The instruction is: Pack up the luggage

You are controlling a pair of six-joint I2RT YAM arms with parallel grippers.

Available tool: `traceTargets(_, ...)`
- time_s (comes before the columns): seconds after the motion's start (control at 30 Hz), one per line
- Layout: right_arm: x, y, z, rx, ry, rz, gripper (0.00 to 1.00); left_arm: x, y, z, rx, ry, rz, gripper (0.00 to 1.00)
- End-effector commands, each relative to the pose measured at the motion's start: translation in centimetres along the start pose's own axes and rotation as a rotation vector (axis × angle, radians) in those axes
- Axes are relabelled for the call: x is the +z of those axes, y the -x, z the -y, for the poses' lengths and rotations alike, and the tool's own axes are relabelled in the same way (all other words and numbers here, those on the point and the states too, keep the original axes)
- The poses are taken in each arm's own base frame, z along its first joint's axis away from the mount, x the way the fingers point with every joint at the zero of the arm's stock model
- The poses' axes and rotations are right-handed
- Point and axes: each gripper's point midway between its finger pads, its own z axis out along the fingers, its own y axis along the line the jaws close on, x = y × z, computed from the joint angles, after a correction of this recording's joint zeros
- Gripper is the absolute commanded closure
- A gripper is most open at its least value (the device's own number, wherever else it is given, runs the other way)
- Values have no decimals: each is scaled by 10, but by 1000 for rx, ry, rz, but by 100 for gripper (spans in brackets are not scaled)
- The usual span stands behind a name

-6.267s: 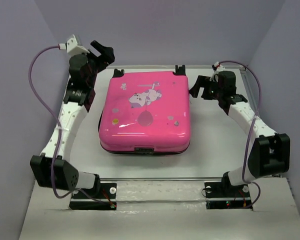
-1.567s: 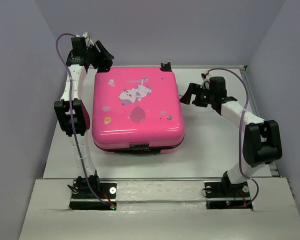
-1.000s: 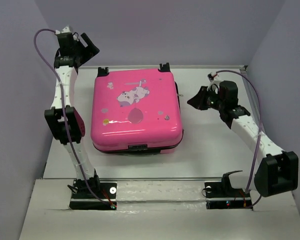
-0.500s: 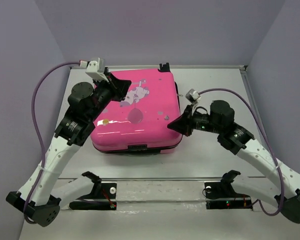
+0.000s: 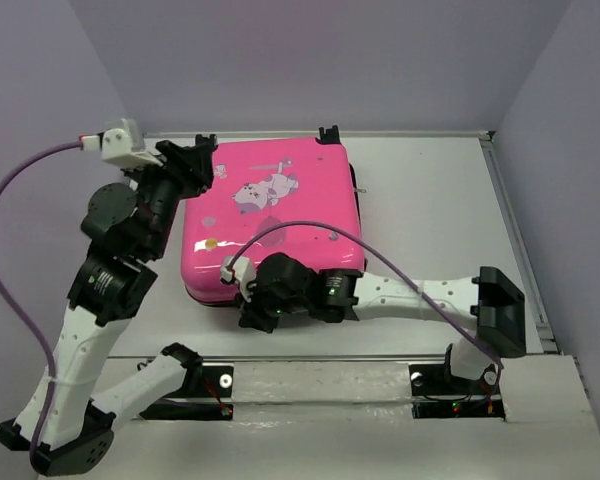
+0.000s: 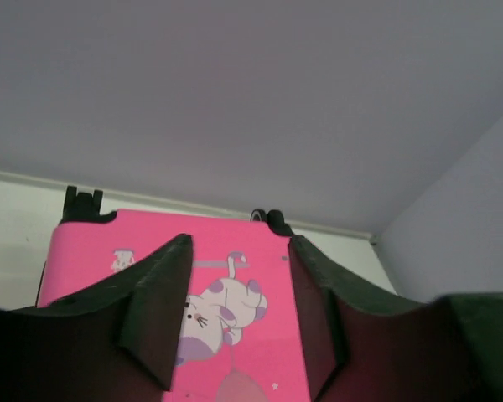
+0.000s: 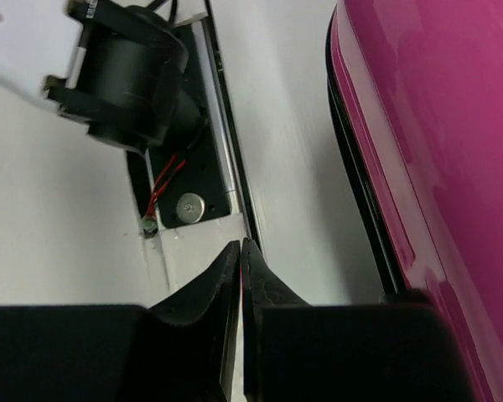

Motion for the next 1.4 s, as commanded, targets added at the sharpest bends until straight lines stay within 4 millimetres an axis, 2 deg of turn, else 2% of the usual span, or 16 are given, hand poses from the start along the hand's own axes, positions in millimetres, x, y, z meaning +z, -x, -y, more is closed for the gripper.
traceTargets(0.0,29,26,20,-62,-157,37,90,-33,58,-6,-34,13,188,34)
traceTargets(0.2,74,18,68,-101,-389,3,91,-44,47,-14,-2,10,182,32)
traceTargets(0.5,72,95,159,-5,-587,181,91,-46,39,-17,21,7,172,31)
traceTargets(0.63,66,121,153,-8,-521,231,89,-42,26,-15,16,-18,139,31)
traceTargets(0.73,51,123,126,-5,-400,234,70,-38,8,-17,10,-19,96,31)
traceTargets(0.77,32,137,108,-6,-345,267,65,-37,1,-19,4,-12,81,31)
traceTargets(0.87,7,127,90,18,-221,257,49,-30,-36,-31,4,20,3,31)
traceTargets(0.9,-24,144,77,5,-193,318,43,-29,-47,-31,-20,17,-24,31)
traceTargets(0.93,-32,126,80,21,-164,288,42,-28,-68,-33,-27,5,-74,32)
traceTargets(1.03,-91,129,74,2,-156,378,45,-28,-103,-29,-92,-40,-153,33)
traceTargets(1.07,-103,121,81,7,-178,389,52,-29,-127,-26,-109,-80,-212,35)
traceTargets(1.1,-110,87,114,54,-259,365,68,-31,-138,-22,-128,-108,-239,36)
traceTargets(1.17,-152,72,139,112,-342,430,90,-35,-177,-17,-177,-155,-333,43)
traceTargets(1.2,-164,33,176,202,-429,411,93,-38,-191,-12,-193,-189,-376,46)
traceTargets(1.3,-207,-15,216,296,-551,472,93,-51,-231,-4,-206,-202,-460,58)
traceTargets(1.37,-223,-26,226,311,-576,514,93,-60,-249,-1,-199,-196,-491,68)
